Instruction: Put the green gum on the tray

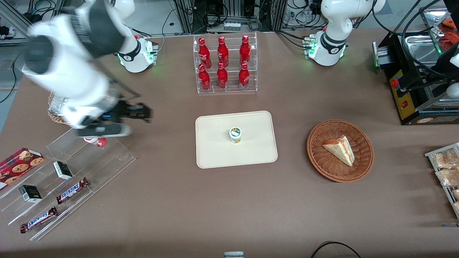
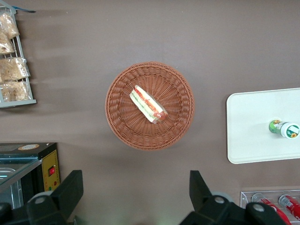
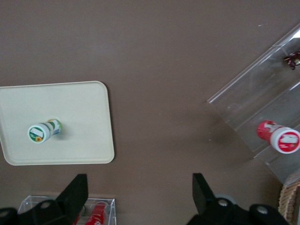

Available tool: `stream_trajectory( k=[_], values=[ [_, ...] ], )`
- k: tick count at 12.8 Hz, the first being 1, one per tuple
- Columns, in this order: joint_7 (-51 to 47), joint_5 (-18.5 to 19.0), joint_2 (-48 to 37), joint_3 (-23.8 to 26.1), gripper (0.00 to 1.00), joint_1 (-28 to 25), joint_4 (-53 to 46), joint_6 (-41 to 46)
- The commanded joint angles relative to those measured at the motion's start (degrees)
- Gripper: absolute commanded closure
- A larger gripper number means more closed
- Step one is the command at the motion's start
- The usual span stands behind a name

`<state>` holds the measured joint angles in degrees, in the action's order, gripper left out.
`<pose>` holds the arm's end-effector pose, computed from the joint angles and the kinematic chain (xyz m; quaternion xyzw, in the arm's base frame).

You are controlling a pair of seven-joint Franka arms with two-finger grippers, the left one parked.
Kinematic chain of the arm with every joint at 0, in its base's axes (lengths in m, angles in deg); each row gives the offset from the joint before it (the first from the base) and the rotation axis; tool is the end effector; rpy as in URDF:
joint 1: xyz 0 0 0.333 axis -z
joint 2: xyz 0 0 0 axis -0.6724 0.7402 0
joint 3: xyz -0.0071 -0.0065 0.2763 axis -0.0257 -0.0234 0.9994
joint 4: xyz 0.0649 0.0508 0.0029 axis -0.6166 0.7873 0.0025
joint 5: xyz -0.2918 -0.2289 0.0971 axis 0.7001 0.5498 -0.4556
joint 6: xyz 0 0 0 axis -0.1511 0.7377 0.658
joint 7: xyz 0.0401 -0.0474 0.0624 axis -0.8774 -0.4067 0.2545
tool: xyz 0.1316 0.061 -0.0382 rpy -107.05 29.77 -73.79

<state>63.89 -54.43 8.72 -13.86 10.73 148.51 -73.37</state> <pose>0.5501 0.1576 0.5005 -0.9987 0.0077 0.0367 0.0344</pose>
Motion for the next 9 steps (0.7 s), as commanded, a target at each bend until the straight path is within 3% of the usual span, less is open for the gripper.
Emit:
stream_trajectory(
  k=[1,5,6,7,9],
  values=[
    [6.5,-0.2,-3.4,0.8,0.01,8.5,2.0,3.5],
    [14.7,1.3,-5.3,1.3,0.01,17.1,2.2,7.0],
    [14.9,4.2,-5.9,1.7,0.01,17.6,2.8,7.4],
    [14.9,6.0,-6.7,3.1,0.01,19.2,4.1,7.3],
    [14.8,6.2,-9.3,9.7,0.01,25.3,7.1,6.7]
  ],
)
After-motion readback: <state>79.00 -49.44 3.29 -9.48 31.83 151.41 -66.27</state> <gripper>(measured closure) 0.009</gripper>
